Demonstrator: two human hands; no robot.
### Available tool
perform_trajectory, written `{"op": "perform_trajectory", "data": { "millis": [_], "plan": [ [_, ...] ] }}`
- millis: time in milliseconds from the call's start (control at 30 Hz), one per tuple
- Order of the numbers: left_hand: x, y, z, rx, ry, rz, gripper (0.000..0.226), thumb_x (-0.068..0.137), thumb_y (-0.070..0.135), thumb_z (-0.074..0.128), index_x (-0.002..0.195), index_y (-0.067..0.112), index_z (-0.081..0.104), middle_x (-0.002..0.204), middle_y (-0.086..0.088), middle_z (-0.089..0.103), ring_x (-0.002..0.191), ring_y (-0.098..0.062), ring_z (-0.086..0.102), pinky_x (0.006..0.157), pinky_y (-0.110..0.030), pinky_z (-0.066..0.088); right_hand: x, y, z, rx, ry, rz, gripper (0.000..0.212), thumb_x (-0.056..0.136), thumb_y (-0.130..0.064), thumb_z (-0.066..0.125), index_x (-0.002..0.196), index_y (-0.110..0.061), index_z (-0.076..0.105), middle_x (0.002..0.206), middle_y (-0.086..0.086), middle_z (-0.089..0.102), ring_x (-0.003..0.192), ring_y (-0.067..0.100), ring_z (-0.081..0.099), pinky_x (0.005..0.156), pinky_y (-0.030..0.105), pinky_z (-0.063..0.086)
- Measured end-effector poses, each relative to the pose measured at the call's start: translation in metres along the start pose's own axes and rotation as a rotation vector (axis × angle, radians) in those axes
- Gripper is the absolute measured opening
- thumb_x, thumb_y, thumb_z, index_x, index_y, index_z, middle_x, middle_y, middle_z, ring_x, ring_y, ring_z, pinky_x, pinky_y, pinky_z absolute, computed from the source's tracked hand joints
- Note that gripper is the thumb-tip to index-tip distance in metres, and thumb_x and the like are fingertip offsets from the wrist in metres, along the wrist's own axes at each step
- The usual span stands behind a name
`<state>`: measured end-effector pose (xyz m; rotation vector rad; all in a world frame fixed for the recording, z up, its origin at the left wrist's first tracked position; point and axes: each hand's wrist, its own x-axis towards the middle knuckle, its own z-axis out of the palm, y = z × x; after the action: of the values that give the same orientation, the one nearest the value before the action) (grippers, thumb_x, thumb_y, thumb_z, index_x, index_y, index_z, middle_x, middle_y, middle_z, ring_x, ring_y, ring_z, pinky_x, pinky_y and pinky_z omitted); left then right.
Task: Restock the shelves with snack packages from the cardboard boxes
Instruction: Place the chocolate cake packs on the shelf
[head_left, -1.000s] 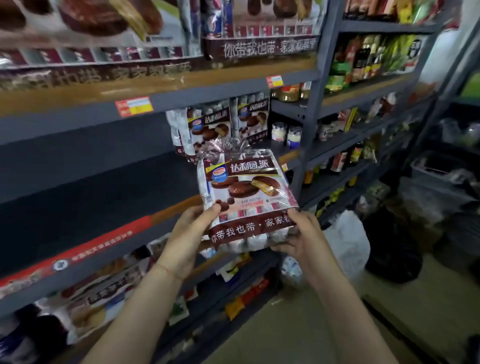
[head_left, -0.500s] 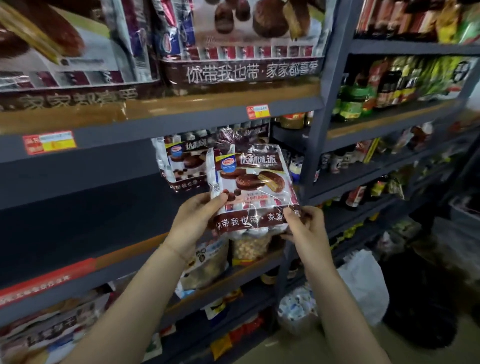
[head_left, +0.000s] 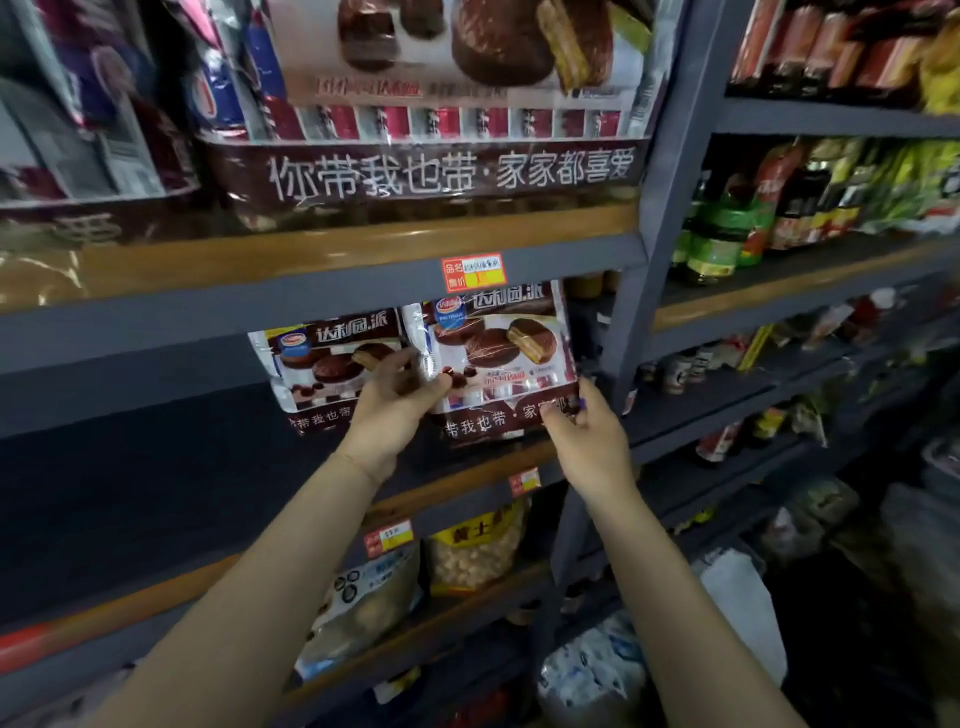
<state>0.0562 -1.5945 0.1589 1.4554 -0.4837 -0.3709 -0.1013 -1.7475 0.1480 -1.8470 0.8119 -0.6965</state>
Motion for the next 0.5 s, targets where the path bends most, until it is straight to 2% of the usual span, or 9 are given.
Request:
{"op": "perform_trajectory", "data": {
  "millis": [33, 100, 167, 233, 300, 367, 400, 433, 500],
  "plan": [
    [0.008, -0.003, 0.002, -0.006, 0.024, -0.001, 0.082, 0.068, 0.041, 0.085, 0.140, 0.018, 0.053, 0.131, -0.004, 0.066, 0.123, -0.022, 0.062, 0.110, -0.047, 0.047, 0.009, -0.003, 0.001, -0.033, -0.030, -0.005, 0.063, 0.095, -0.042, 0.055, 0.153, -0.030, 0.033, 0.136, -0.002, 0.055, 0.117, 0.023, 0.057, 0.096, 0.035, 0.047],
    [0.020, -0.006, 0.012, 0.021, 0.059, 0.005, 0.073, 0.075, 0.029, 0.085, 0.138, 0.015, 0.050, 0.128, -0.006, 0.066, 0.120, -0.023, 0.063, 0.107, -0.044, 0.050, 0.026, -0.005, 0.003, -0.172, -0.095, -0.060, 0.067, 0.096, -0.040, 0.057, 0.155, -0.030, 0.026, 0.151, 0.003, 0.044, 0.128, 0.025, 0.051, 0.099, 0.038, 0.047],
    [0.029, -0.009, 0.023, 0.116, 0.111, 0.055, 0.054, 0.086, 0.004, 0.077, 0.132, 0.012, 0.049, 0.111, -0.001, 0.066, 0.105, -0.014, 0.065, 0.093, -0.025, 0.054, 0.035, -0.005, 0.004, -0.354, -0.159, -0.104, 0.067, 0.097, -0.040, 0.055, 0.156, -0.030, 0.024, 0.162, 0.009, 0.023, 0.144, 0.029, 0.033, 0.109, 0.041, 0.040],
    [0.037, -0.014, 0.030, 0.283, 0.163, 0.138, 0.053, 0.087, -0.006, 0.072, 0.129, 0.011, 0.046, 0.092, 0.006, 0.058, 0.087, -0.009, 0.059, 0.076, -0.013, 0.050, 0.037, -0.002, 0.005, -0.440, -0.216, -0.144, 0.066, 0.100, -0.039, 0.054, 0.157, -0.031, 0.023, 0.164, 0.008, 0.014, 0.150, 0.029, 0.019, 0.113, 0.039, 0.033],
    [0.043, -0.021, 0.034, 0.393, 0.182, 0.165, 0.051, 0.085, -0.007, 0.072, 0.125, 0.013, 0.046, 0.089, 0.005, 0.055, 0.087, -0.016, 0.059, 0.077, -0.021, 0.050, 0.044, 0.004, 0.005, -0.408, -0.303, -0.203, 0.070, 0.100, -0.038, 0.054, 0.157, -0.042, 0.013, 0.165, 0.005, 0.012, 0.150, 0.027, 0.019, 0.110, 0.040, 0.037],
    [0.046, -0.027, 0.035, 0.424, 0.183, 0.158, 0.048, 0.086, -0.006, 0.072, 0.123, 0.012, 0.048, 0.097, -0.004, 0.059, 0.099, -0.031, 0.063, 0.085, -0.035, 0.054, 0.053, 0.009, 0.005, -0.371, -0.370, -0.289, 0.077, 0.099, -0.034, 0.056, 0.154, -0.052, 0.006, 0.165, 0.002, 0.014, 0.148, 0.027, 0.024, 0.105, 0.042, 0.042],
    [0.046, -0.028, 0.035, 0.438, 0.195, 0.150, 0.047, 0.087, -0.004, 0.072, 0.126, 0.009, 0.049, 0.103, -0.008, 0.061, 0.106, -0.034, 0.062, 0.089, -0.038, 0.054, 0.058, 0.012, 0.004, -0.357, -0.388, -0.321, 0.078, 0.098, -0.032, 0.057, 0.153, -0.054, 0.005, 0.165, 0.000, 0.015, 0.147, 0.027, 0.028, 0.103, 0.042, 0.044],
    [0.045, -0.029, 0.036, 0.453, 0.206, 0.139, 0.050, 0.088, -0.001, 0.072, 0.131, 0.008, 0.049, 0.110, -0.010, 0.063, 0.110, -0.032, 0.062, 0.093, -0.038, 0.053, 0.062, 0.014, 0.004, -0.344, -0.399, -0.345, 0.079, 0.098, -0.031, 0.057, 0.152, -0.055, 0.004, 0.164, -0.001, 0.017, 0.144, 0.026, 0.032, 0.102, 0.041, 0.046],
    [0.041, -0.026, 0.040, 0.502, 0.226, 0.117, 0.052, 0.090, 0.005, 0.072, 0.136, 0.010, 0.051, 0.115, -0.001, 0.065, 0.113, -0.022, 0.062, 0.099, -0.038, 0.052, 0.067, 0.018, 0.002, -0.328, -0.406, -0.385, 0.079, 0.098, -0.030, 0.057, 0.153, -0.054, 0.005, 0.163, 0.001, 0.020, 0.137, 0.025, 0.042, 0.097, 0.039, 0.049]
  ]
}}
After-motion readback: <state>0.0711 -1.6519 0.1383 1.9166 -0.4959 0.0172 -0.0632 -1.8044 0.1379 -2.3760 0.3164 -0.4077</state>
